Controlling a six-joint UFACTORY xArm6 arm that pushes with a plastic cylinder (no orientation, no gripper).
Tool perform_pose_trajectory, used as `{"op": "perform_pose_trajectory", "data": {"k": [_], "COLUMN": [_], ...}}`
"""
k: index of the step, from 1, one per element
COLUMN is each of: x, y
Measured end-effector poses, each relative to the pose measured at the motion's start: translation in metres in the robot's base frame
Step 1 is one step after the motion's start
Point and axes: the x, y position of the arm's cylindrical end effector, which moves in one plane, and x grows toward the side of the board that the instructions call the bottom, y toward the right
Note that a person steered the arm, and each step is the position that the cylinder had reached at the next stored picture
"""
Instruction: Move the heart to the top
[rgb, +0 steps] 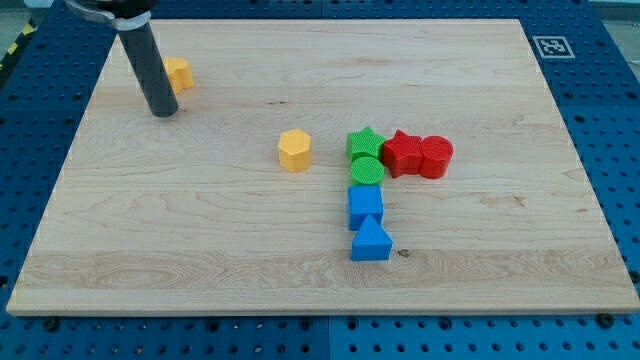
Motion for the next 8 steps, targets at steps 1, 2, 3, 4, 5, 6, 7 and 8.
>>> {"op": "perform_pose_trajectory", "data": {"k": [1,2,3,4,5,6,7,8], "x": [0.0,-0.015,-0.029,-0.033,-0.066,-0.084,-0.079,-0.068], "y": [0.0,-0.002,-0.003,-0.003,-0.007,-0.007,0.019,0.035]}}
